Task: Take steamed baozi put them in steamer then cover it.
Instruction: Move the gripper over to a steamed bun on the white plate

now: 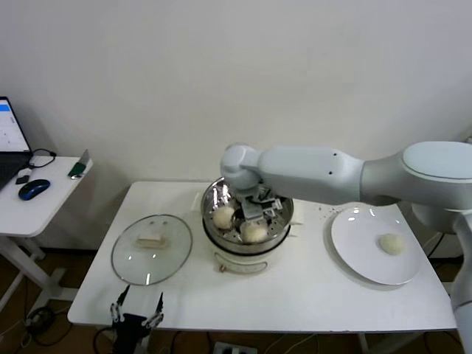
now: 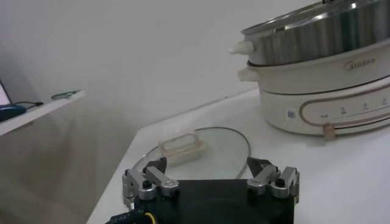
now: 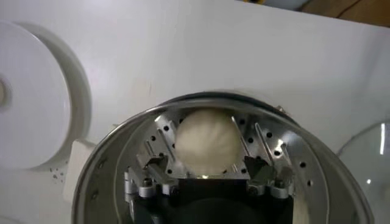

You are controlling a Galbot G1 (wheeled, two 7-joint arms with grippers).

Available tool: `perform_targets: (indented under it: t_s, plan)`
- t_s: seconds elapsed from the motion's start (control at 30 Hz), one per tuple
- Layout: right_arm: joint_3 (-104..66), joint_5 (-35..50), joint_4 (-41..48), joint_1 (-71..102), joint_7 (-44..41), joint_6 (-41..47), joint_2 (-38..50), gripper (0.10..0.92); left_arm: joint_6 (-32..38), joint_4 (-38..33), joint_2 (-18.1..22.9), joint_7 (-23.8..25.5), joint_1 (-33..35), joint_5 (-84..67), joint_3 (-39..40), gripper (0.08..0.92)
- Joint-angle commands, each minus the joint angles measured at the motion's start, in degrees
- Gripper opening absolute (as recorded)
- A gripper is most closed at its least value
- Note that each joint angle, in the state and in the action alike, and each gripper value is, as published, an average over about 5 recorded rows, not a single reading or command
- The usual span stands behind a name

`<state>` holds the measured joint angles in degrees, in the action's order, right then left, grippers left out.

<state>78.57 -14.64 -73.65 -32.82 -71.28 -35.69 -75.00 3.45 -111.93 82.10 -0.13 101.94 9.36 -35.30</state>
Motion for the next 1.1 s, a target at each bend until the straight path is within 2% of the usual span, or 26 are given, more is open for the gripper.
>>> perform_targets:
  t_s: [0.03, 0.17, 0.3, 0.4, 0.63, 0.83, 1.1]
  plan:
    - [-4.66, 0.67, 4.92, -2.11, 0.2, 1.86, 3.31, 0.823, 0.0, -0.24, -0.12, -0.01, 0.06, -0.01, 0.02, 0.823]
    - [-5.82, 3.12, 10.09, -4.49, 1.08, 5.49, 7.75, 0.823, 0.06, -0.24, -0.39, 0.01, 0.04, 0.03, 0.09, 0.823]
    - [-0.31, 12.49, 13.65, -7.84, 6.99, 16.57, 14.09, 0.823, 0.17, -0.22, -0.63, 0.02, -0.01, -0.02, 0.12, 0.823]
    - [3.2, 19.84, 13.25, -9.06, 9.38, 26.16, 19.41, 0.823, 0.23, -0.36, -0.66, 0.03, -0.04, -0.22, 0.07, 0.823]
    - [2.67, 30.16, 11.19, -3.95, 9.08, 42.05, 32.25, 0.823, 0.18, -1.1, -0.51, 0.1, 0.04, -0.59, -0.07, 0.823]
    - [-6.64, 23.94, 15.07, 7.01, 5.82, 42.07, 39.57, 0.823, -0.17, -2.01, -0.61, 0.15, 0.06, -0.38, -0.31, 0.823]
    - [-29.12, 9.04, 29.98, 24.7, 1.53, 32.67, 38.87, 0.823, -0.46, -2.9, -0.11, 0.02, 0.82, 1.46, -0.38, 0.823]
